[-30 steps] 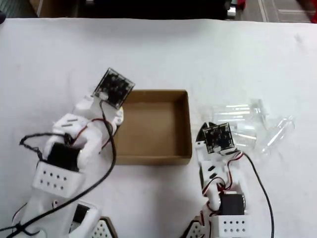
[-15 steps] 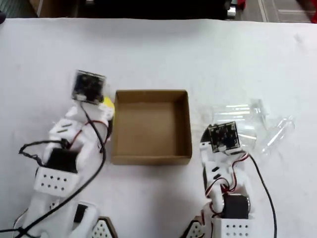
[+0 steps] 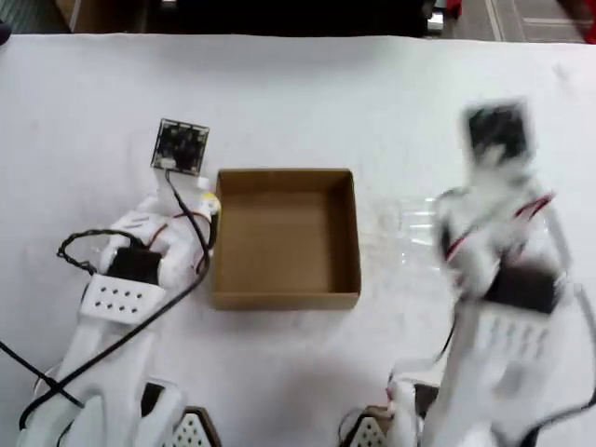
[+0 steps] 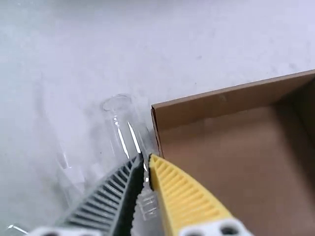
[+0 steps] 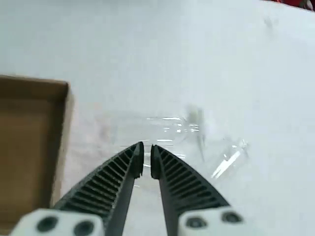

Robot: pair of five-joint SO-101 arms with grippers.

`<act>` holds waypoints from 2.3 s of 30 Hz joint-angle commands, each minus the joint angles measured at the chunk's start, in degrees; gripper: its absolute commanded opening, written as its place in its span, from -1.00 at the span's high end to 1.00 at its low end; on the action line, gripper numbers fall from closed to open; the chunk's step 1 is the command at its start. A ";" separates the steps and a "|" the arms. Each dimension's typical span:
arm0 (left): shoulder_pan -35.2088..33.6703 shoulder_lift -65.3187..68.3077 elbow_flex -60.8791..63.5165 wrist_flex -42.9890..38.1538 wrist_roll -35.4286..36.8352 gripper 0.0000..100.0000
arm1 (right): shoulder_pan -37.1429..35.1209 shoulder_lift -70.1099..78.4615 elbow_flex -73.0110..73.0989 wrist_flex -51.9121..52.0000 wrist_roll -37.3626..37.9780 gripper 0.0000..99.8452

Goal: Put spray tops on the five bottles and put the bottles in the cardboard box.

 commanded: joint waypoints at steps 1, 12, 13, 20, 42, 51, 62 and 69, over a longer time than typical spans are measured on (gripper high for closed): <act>-0.40 0.13 -2.37 -1.93 0.79 0.96 | 8.04 15.96 -15.91 0.84 -6.95 0.96; -0.40 0.13 3.52 -11.34 0.70 0.96 | 16.57 49.01 -34.81 3.12 -17.32 0.68; -0.40 0.13 3.78 -11.87 0.70 0.96 | 16.66 51.03 -35.52 3.38 -19.43 0.66; -0.48 0.13 4.13 -12.40 0.53 0.96 | 14.37 57.01 -37.01 4.97 -43.96 0.65; -0.40 0.22 8.18 -16.97 0.44 0.95 | 4.26 60.79 -34.11 6.90 -57.76 0.65; -0.31 0.22 9.67 -19.43 0.44 0.95 | 8.40 66.07 -34.55 -1.89 -57.67 0.65; -0.04 0.40 9.67 -19.43 0.44 0.95 | 9.54 68.35 -36.66 -1.98 -57.67 0.65; -0.04 0.57 9.67 -19.52 0.44 0.95 | 9.80 70.02 -36.75 -3.56 -57.67 0.65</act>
